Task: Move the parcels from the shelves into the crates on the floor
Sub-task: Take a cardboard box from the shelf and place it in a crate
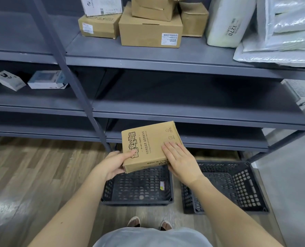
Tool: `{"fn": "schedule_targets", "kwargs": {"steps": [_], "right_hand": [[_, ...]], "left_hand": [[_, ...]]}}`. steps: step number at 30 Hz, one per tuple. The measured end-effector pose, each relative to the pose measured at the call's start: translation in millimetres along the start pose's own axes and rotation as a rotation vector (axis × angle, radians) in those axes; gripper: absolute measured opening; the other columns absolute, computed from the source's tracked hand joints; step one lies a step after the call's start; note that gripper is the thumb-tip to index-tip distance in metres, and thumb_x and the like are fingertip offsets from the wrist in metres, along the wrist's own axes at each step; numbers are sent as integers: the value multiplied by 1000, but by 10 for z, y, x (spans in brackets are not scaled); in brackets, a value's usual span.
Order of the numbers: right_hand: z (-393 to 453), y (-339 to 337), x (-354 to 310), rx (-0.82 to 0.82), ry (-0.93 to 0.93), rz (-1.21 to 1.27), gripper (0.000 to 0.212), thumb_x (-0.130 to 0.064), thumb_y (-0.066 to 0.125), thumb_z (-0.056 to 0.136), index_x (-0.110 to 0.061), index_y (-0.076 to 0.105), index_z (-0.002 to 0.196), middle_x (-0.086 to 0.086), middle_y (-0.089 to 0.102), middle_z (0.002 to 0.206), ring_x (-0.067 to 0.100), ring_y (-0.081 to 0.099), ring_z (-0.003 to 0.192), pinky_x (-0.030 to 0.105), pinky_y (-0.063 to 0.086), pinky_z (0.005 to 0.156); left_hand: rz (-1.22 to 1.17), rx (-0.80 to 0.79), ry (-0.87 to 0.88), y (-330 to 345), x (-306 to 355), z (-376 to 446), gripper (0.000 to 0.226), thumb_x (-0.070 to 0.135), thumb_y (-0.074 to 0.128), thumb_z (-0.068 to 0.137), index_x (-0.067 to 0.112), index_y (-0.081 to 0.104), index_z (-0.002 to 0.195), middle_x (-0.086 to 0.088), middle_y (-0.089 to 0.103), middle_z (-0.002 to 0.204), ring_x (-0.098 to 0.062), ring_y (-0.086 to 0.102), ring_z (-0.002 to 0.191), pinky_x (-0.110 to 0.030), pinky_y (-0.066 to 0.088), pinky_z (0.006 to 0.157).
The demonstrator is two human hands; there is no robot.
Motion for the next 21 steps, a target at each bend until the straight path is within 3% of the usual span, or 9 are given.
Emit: {"fn": "schedule_targets", "kwargs": {"steps": [2, 4, 7, 9, 14, 18, 21], "right_hand": [[-7, 33, -23, -50, 29, 51, 71, -17, 88, 52, -4, 64, 118, 12, 63, 122, 27, 62, 112, 43, 41, 100], [-28, 79, -9, -120, 73, 121, 72, -19, 86, 56, -6, 60, 122, 13, 59, 127, 29, 59, 116, 43, 40, 102], [-88, 117, 78, -195, 163, 189, 73, -29, 79, 71, -5, 49, 133, 14, 49, 139, 30, 49, 127, 46, 34, 109], [-114, 105, 155, -195, 200, 197, 74, -31, 72, 79, -5, 40, 140, 13, 42, 145, 28, 40, 133, 41, 26, 113], [-60, -20, 366, -168, 272, 201, 78, -21, 66, 84, -2, 24, 147, 15, 31, 151, 29, 32, 139, 38, 23, 116], [65, -69, 489, -268, 242, 237, 91, -29, 63, 86, -12, 2, 152, 5, 8, 159, 19, 8, 146, 30, 3, 118], [157, -104, 494, -414, 253, 391, 94, -28, 66, 83, -22, 3, 152, -1, 15, 158, 17, 15, 144, 31, 13, 117]], "left_hand": [[-11, -1, 11, 14, -23, -9, 39, 18, 68, 84, 7, 58, 120, -6, 72, 102, -19, 67, 96, -33, 55, 69], [-9, 4, 31, -3, -54, 10, 34, 9, 67, 84, 5, 58, 117, -7, 72, 101, -20, 67, 96, -35, 54, 76], [26, 74, 95, -23, -43, 17, 42, 4, 72, 79, 5, 52, 116, -7, 69, 104, -21, 66, 95, -36, 54, 77], [99, 144, 164, -43, -19, 14, 52, 3, 76, 75, 12, 45, 117, -4, 65, 105, -17, 64, 93, -32, 53, 74], [447, 164, 291, -52, -2, 9, 76, 18, 80, 73, 22, 36, 134, 7, 58, 121, -15, 57, 111, -44, 46, 99], [661, 145, 404, 9, 24, -63, 73, 21, 79, 74, 31, 35, 132, 14, 53, 124, -11, 51, 115, -42, 41, 104], [644, 100, 425, -8, 28, -78, 73, 17, 78, 76, 39, 34, 130, 12, 50, 132, -11, 51, 118, -43, 42, 104]]}}
Point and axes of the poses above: each hand's wrist, its own z-axis towards the middle knuckle, its own y-axis out of the palm, x = y × z, the point moved 4 cm from there along z, towards the middle knuckle
